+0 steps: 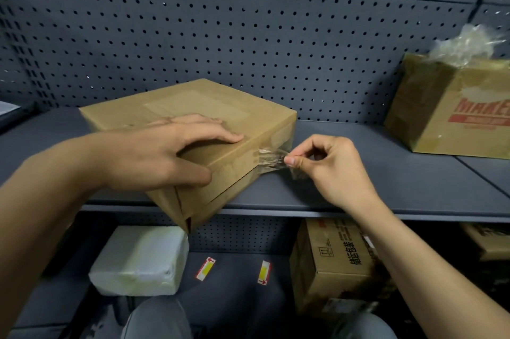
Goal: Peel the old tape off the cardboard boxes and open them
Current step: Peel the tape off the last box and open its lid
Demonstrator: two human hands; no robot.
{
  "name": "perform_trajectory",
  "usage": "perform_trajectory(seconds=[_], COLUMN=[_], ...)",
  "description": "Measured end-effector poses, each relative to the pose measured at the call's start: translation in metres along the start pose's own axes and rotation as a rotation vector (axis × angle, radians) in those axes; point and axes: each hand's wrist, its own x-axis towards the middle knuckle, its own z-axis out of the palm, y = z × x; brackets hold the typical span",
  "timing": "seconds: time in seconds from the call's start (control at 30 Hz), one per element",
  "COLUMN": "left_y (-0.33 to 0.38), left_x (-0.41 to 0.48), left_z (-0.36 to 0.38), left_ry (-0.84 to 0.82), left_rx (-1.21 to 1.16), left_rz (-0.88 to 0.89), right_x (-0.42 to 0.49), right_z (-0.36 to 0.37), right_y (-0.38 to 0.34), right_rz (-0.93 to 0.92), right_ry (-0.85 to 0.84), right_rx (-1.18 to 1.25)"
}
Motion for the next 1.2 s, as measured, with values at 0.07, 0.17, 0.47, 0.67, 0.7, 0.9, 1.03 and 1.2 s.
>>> perform_trajectory(seconds=[0.07,0.17,0.47,0.67,0.7,0.9,1.03,1.2], left_y=[-0.001,-0.008,0.005,0.016,0.017,0.026,0.029,0.031], left_x=[-0.001,-0.009,0.001,0.008,0.009,0.018,0.026,0.037], left_z=[0.000,-0.003,-0.004,0.000,0.001,0.005,0.007,0.016], left_ry=[-0.002,0.007,0.098,0.118,0.122,0.148,0.177,0.221], left_rx=[0.018,0.004,-0.013,0.073,0.083,0.134,0.186,0.237], left_rz=[-0.014,-0.033,-0.075,-0.148,-0.155,-0.184,-0.216,-0.196], right_x=[0.002,0.006,-0.007,-0.013,-0.013,-0.002,0.004,0.004], right_z=[-0.003,-0.026,-0.044,-0.030,-0.028,-0.007,0.002,0.013], right_y=[0.006,0.024,0.016,0.006,0.005,0.002,-0.002,0.002], right_rz=[0.015,0.042,0.074,0.119,0.106,-0.034,-0.145,-0.331], right_ry=[0.029,0.160,0.041,-0.188,-0.189,-0.182,-0.130,-0.041], right_rx=[-0.025,-0.069,0.120,0.295,0.290,0.101,-0.027,-0.152])
